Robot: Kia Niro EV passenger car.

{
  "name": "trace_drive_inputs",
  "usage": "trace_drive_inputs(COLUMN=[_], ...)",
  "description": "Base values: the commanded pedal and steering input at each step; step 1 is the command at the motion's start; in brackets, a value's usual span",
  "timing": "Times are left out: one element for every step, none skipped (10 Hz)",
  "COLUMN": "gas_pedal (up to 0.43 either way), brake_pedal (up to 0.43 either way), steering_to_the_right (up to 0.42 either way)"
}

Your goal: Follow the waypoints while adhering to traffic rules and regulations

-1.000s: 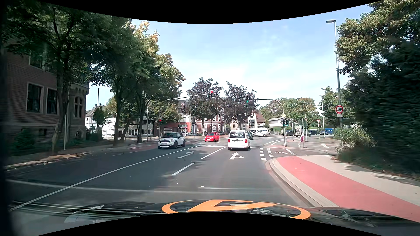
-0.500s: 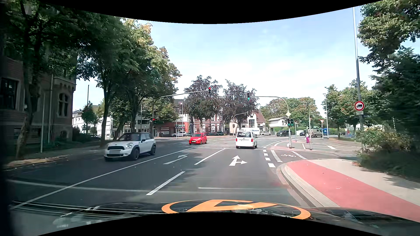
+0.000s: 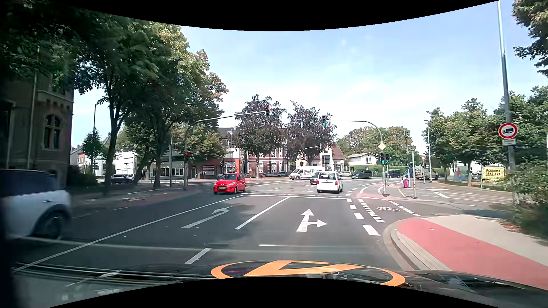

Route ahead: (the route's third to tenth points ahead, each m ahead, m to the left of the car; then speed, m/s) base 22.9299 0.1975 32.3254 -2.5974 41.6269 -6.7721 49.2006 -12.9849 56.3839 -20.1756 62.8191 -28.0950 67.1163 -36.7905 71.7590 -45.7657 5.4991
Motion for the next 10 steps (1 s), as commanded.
trace_drive_inputs(gas_pedal=[0.197,0.197,0.197,0.197,0.197,0.189,0.189,0.189,0.177,0.177], brake_pedal=[0.000,0.000,0.000,0.000,0.000,0.000,0.000,0.000,0.000,0.000], steering_to_the_right=[0.031,0.033,0.034,0.036,0.040,0.041,0.041,0.043,0.044,0.045])
